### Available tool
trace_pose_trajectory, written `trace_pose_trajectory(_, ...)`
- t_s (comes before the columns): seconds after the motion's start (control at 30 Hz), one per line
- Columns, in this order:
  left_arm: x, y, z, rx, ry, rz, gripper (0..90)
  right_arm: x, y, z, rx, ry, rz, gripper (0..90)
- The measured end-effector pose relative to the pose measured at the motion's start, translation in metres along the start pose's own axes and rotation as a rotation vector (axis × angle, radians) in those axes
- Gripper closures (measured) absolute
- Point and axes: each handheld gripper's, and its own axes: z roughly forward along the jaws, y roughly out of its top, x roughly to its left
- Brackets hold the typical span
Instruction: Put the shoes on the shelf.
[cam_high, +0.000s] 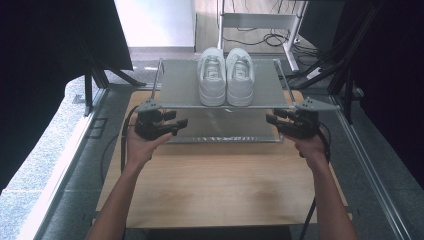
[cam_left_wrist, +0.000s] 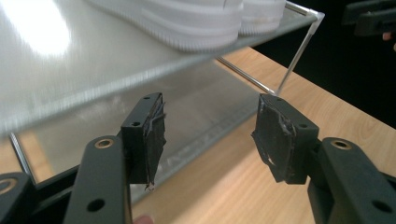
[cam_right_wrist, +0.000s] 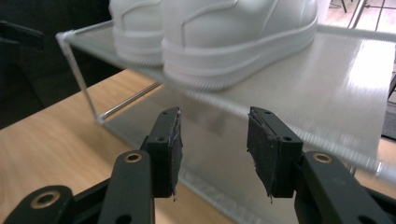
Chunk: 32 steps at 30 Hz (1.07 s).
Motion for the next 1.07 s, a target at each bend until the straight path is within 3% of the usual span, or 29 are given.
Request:
trace_pose_trajectory(0.07, 0.000, -0.013, -0.001, 0.012, 0.003, -0.024, 42.3, 0.002, -0.012, -0.003, -0.001, 0.009, 0.002, 54.8)
trace_pose_trajectory(0.27, -0.010, -0.048, 0.003, 0.072, 0.001, -0.007, 41.4, 0.008, -0.058, -0.006, 0.039, 0.032, 0.010, 54.5)
trace_pose_trajectory(0.47, -0.015, -0.064, 0.007, 0.094, -0.017, -0.007, 41.1, 0.010, -0.093, -0.003, 0.074, 0.056, 0.039, 54.3)
trace_pose_trajectory(0.57, -0.016, -0.066, 0.008, 0.100, -0.004, 0.000, 40.8, 0.009, -0.094, -0.001, 0.084, 0.051, 0.043, 54.3)
trace_pose_trajectory(0.77, -0.015, -0.074, 0.005, 0.081, -0.007, -0.012, 39.6, 0.016, -0.091, -0.001, 0.047, 0.049, 0.036, 50.3)
trace_pose_trajectory(0.9, -0.012, -0.082, 0.002, 0.089, 0.019, -0.012, 38.9, 0.021, -0.099, -0.001, 0.064, 0.046, 0.069, 47.8)
trace_pose_trajectory(1.07, -0.010, -0.088, -0.001, 0.080, 0.019, -0.035, 37.9, 0.022, -0.106, -0.002, 0.071, 0.033, 0.082, 45.0)
